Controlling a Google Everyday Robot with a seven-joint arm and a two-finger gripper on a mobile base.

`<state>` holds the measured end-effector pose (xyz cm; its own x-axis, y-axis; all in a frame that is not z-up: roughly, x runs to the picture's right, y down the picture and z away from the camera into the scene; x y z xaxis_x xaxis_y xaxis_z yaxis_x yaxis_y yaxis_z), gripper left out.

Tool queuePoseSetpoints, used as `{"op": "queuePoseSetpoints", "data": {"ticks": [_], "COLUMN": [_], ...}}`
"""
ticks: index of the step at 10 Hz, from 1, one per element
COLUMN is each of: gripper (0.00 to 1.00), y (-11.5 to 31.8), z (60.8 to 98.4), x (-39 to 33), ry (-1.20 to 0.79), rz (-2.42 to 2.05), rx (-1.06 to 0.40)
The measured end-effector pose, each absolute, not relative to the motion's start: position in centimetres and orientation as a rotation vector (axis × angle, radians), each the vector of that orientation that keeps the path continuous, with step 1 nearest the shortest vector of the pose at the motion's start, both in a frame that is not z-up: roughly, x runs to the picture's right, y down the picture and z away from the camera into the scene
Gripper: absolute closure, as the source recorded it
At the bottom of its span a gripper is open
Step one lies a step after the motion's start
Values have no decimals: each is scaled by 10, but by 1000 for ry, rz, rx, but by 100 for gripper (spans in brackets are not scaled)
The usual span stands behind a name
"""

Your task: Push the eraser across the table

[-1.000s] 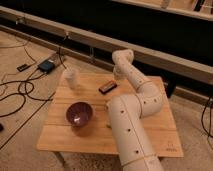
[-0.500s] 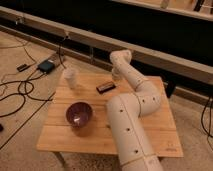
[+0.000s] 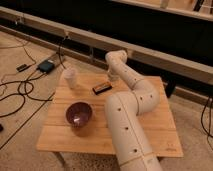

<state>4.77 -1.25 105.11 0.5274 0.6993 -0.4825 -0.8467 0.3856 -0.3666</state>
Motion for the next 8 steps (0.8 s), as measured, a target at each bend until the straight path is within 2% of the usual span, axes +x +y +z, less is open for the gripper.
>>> {"op": "queuePoseSetpoints", "data": {"ticks": [8], "gripper": [100], "y": [8], "z": [1037], "x": [-3], "ry": [202], "rz": [906], "rx": [-693]}}
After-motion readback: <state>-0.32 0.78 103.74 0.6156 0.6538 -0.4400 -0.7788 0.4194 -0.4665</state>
